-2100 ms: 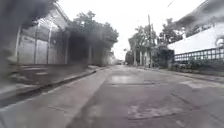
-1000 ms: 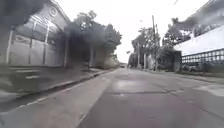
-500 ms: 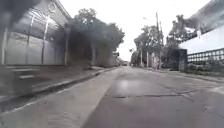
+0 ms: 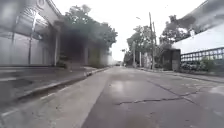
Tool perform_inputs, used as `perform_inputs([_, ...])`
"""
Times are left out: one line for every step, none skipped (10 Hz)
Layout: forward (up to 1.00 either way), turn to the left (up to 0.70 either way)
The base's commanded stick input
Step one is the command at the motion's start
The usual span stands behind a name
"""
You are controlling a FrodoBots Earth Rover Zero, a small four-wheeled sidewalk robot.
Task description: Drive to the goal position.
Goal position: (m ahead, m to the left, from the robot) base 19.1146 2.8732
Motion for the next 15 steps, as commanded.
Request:
perform_inputs([0.7, 0.0])
perform_inputs([0.7, 0.0])
perform_inputs([0.7, 0.0])
perform_inputs([0.7, 0.0])
perform_inputs([0.7, 0.0])
perform_inputs([0.7, -0.05])
perform_inputs([0.7, -0.32])
perform_inputs([0.7, -0.09])
perform_inputs([0.7, 0.0])
perform_inputs([0.7, -0.16])
perform_inputs([0.7, -0.34])
perform_inputs([0.7, -0.35])
perform_inputs([0.7, -0.35])
perform_inputs([0.7, -0.35])
perform_inputs([0.7, -0.19])
